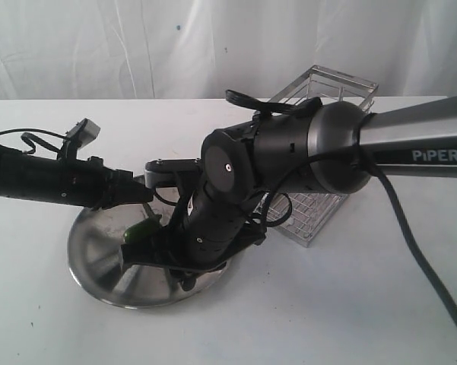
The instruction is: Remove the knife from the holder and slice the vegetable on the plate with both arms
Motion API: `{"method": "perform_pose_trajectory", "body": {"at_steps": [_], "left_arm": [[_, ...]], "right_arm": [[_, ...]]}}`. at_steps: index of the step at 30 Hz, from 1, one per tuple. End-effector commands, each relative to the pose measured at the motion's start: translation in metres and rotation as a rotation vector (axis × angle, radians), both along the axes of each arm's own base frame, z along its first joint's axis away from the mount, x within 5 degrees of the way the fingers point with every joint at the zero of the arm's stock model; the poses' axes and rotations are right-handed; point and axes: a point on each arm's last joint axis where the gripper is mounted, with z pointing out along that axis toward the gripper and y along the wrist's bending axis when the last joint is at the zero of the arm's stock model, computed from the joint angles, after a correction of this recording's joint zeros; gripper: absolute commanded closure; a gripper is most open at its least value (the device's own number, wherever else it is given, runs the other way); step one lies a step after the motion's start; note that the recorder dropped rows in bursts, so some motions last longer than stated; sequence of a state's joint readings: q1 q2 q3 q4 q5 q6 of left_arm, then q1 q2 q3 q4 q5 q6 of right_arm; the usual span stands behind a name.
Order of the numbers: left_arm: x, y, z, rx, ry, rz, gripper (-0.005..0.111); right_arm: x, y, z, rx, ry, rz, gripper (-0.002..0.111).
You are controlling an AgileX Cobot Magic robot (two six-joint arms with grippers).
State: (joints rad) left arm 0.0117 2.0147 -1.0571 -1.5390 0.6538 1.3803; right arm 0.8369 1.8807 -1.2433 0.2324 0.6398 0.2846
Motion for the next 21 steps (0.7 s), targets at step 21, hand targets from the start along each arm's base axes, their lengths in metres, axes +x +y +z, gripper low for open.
{"method": "perform_pose_trajectory", "body": {"at_steps": [21], "left_arm": [[-0.019,0.010,-0.025,0.070,0.111,0.103,0.107]], "right_arm": [[-0.003,0.008,-0.018,-0.026,0.020,0.020,0.108]]}}
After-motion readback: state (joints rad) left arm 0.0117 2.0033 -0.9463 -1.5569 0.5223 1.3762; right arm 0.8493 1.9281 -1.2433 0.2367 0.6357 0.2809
